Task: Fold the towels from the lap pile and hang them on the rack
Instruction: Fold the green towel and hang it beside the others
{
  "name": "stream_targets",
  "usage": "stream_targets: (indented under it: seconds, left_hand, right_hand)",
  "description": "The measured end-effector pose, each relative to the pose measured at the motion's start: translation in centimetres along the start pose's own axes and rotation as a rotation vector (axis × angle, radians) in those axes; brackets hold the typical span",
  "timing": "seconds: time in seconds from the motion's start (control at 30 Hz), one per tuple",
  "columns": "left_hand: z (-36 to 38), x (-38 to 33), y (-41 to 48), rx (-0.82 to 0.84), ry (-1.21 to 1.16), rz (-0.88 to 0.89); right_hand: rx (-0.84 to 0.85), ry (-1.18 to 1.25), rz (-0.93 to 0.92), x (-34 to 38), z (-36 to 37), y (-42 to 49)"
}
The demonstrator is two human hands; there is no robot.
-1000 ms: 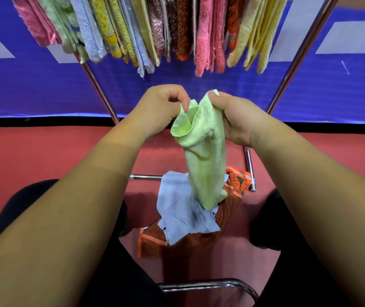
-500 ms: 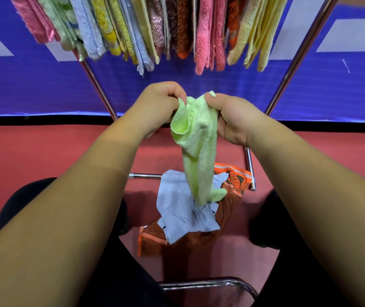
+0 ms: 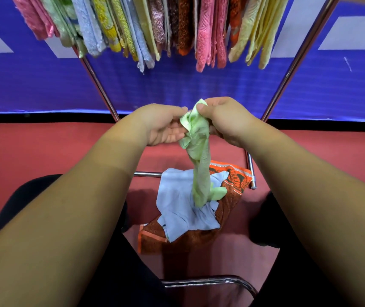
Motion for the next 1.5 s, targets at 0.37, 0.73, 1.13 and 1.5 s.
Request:
stream_targets:
  seconds: [0.37,0.73,1.13,1.5]
  left_hand:
    - [-0.5,-0.3,1.3,-0.019,-0.099,0.063]
    - [-0.5,-3.5,0.0,-0.032,0.056,0.388]
    - [0.5,-4.2,-0.6,0.017,0.091,0.497]
    - [0.9,-4.7,-1.2,0.052,0.146,0.562]
  right_hand:
    - [0.025,-0.105,-0.016,0.1,-0.6,0.3]
    - [0.076,0.0,-0.043,0.3,-0.1,0.0]
    - [-0.051,-0.007,-0.032,-0.1,-1.5,0.1]
    - [-0.068,0.09,0.033,-0.1,-1.6,-0.7]
Point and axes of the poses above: each hand's wrist, its own y-axis towards the middle knuckle, its own z-axis out of the palm, x = y × z, the point moved 9 cm from there along y, towards the middle knuckle, and after that the axes turned 3 degrees about -y, right-handed, at the moved point
